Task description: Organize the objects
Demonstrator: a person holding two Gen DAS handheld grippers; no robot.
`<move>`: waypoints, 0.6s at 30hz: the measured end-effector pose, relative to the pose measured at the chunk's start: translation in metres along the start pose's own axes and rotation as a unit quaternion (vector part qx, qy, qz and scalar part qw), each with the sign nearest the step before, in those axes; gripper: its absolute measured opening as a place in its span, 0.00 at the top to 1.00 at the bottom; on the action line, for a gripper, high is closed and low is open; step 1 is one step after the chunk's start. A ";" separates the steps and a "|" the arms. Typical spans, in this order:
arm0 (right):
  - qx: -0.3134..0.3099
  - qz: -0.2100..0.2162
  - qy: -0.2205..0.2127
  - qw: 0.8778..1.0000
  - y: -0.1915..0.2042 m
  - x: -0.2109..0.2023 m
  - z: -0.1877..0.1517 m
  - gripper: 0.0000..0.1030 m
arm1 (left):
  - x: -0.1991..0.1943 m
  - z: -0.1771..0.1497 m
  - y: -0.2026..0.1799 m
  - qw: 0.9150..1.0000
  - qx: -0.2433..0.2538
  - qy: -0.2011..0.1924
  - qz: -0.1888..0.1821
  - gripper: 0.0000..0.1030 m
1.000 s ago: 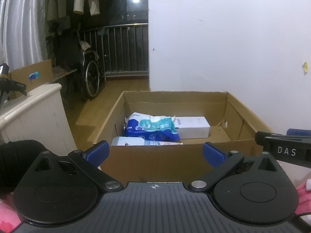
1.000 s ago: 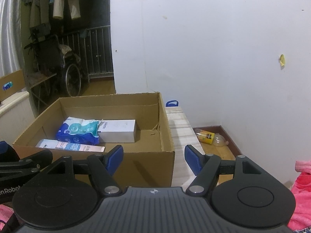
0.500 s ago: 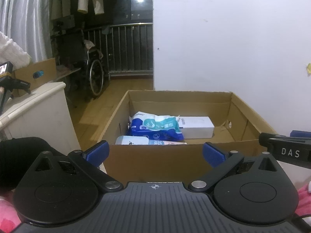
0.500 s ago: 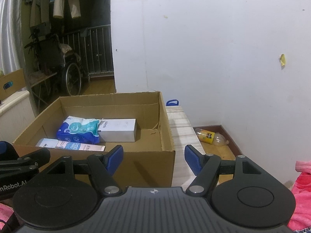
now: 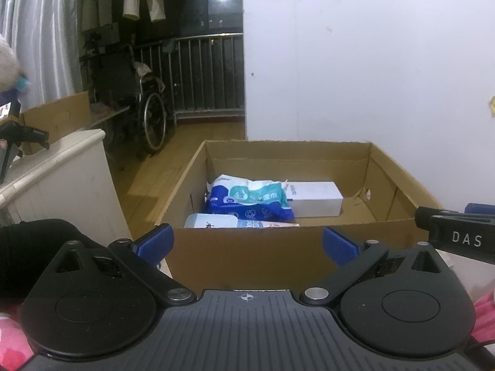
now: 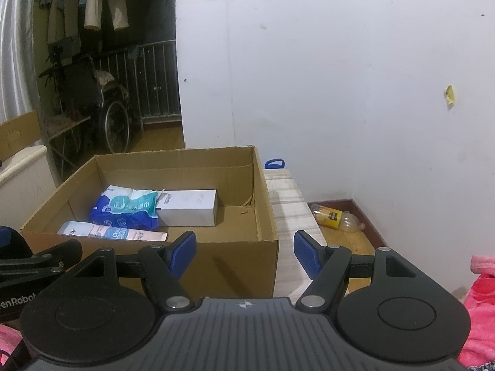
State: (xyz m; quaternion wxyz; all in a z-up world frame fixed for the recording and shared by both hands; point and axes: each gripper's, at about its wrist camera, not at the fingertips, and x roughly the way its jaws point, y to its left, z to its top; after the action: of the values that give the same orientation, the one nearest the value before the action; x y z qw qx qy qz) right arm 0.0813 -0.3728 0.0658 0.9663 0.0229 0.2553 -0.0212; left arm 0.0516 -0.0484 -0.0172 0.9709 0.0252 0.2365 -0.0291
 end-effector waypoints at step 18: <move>0.003 0.001 0.000 1.000 0.000 0.001 0.000 0.28 | 0.001 0.000 -0.001 1.000 0.003 0.000 0.002 0.00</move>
State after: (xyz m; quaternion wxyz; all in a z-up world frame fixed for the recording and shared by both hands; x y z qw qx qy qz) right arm 0.0821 -0.3733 0.0654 0.9662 0.0262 0.2555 -0.0210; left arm 0.0524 -0.0490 -0.0173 0.9709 0.0289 0.2360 -0.0275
